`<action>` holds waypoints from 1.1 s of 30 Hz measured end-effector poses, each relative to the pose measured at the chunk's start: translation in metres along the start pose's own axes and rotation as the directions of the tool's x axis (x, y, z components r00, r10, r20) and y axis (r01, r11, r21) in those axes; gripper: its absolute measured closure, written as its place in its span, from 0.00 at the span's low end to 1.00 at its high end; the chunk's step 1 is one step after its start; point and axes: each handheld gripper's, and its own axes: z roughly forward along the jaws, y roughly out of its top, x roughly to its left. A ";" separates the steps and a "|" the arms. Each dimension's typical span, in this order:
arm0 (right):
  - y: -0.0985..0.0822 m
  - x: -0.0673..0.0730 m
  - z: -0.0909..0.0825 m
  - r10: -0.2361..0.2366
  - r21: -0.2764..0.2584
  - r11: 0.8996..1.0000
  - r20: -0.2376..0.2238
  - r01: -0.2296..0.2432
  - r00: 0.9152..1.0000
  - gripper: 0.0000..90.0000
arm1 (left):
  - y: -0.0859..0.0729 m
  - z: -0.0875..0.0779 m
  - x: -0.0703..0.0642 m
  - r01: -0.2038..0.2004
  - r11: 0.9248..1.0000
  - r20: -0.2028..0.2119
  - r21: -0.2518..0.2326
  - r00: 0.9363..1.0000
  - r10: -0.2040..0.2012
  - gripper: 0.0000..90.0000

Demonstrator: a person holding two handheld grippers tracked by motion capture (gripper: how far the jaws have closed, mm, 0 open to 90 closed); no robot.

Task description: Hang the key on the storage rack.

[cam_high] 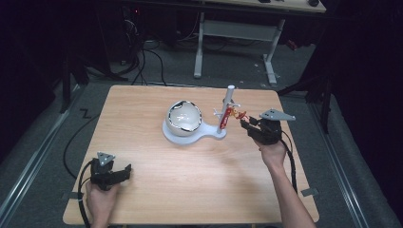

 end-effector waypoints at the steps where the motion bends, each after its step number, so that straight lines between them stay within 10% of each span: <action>1: 0.000 0.001 0.001 -0.003 0.005 1.000 0.003 0.003 1.000 0.73 | 0.000 0.000 0.000 0.000 1.000 0.000 0.000 1.000 0.000 0.18; 33: -0.014 0.006 0.026 0.040 0.035 0.999 -0.058 -0.038 0.997 0.72 | 0.000 0.000 0.000 0.000 1.000 -0.001 0.000 1.000 0.000 0.18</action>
